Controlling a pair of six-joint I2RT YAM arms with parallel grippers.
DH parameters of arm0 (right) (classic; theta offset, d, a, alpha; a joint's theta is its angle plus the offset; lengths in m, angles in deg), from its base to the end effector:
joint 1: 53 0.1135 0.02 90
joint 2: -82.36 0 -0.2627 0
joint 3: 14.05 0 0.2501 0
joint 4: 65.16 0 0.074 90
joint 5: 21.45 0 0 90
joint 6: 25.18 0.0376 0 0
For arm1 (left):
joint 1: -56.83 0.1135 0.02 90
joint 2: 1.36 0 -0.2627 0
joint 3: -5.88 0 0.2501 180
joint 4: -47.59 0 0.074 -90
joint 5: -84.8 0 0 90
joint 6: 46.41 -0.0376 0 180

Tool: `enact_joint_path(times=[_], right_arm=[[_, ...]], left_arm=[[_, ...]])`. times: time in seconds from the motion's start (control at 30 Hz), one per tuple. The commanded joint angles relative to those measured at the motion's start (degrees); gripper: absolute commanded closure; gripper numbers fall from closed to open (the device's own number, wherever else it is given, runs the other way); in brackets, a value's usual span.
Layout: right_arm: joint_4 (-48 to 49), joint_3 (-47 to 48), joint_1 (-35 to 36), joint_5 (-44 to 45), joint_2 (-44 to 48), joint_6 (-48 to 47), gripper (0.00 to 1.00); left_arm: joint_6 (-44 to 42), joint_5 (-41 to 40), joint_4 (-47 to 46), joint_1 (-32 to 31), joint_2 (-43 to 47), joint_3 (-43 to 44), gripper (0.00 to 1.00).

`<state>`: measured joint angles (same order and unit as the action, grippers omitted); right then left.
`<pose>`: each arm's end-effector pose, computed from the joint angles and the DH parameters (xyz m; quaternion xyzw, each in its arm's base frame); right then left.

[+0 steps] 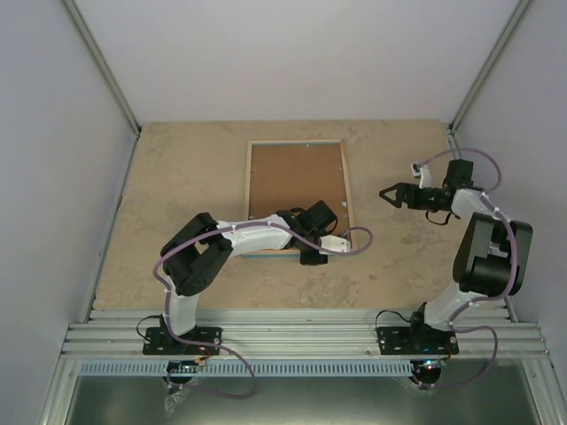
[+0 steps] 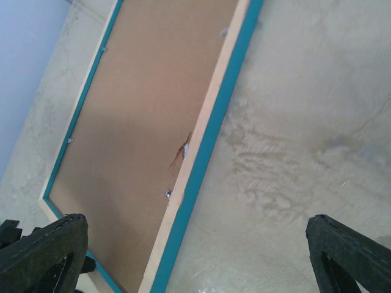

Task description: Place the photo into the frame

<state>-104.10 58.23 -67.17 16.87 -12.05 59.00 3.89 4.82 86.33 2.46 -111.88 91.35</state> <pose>0.3165 -0.0495 0.1960 -0.0451 0.8771 0.3766 0.2947 0.2205 -0.3189 0.1540 0.7235 0.6468 -0.1132 0.2132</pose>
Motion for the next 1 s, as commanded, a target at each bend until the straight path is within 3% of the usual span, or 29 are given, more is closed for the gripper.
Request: enact_joint_path(times=[0.0, 0.3, 0.33, 0.43, 0.57, 0.8, 0.97], right_arm=[[0.18, -1.17, -0.16, -2.69, -3.54, 5.47, 0.02], [2.05, -1.53, -0.06, -3.16, -7.40, 11.43, 0.02], [1.96, -1.47, -0.08, -3.46, -7.78, 11.74, 0.02], [1.98, -1.43, -0.07, -4.12, -8.41, 12.02, 0.03], [2.09, -1.58, -0.11, -4.30, -8.42, 11.93, 0.03], [2.83, -2.48, 0.21, -5.26, -8.95, 12.23, 0.04], [2.32, -1.46, 2.05, -9.30, -11.91, 13.28, 0.05]], left_arm=[[0.20, -1.44, -2.10, -0.46, -0.90, -0.57, 0.62], [3.12, -3.25, -2.11, -0.56, -1.75, -0.32, 0.81], [3.65, -4.00, -2.25, -0.56, -1.98, -0.29, 0.80], [4.62, -7.48, -1.70, -0.56, -3.93, 0.24, 0.61], [4.61, -8.82, -1.90, -0.64, -5.27, -0.38, 0.62], [6.37, -7.53, -4.48, -0.64, -1.64, -0.29, 0.89], [8.01, -6.23, -7.36, -0.65, 3.47, 0.40, 0.96]])
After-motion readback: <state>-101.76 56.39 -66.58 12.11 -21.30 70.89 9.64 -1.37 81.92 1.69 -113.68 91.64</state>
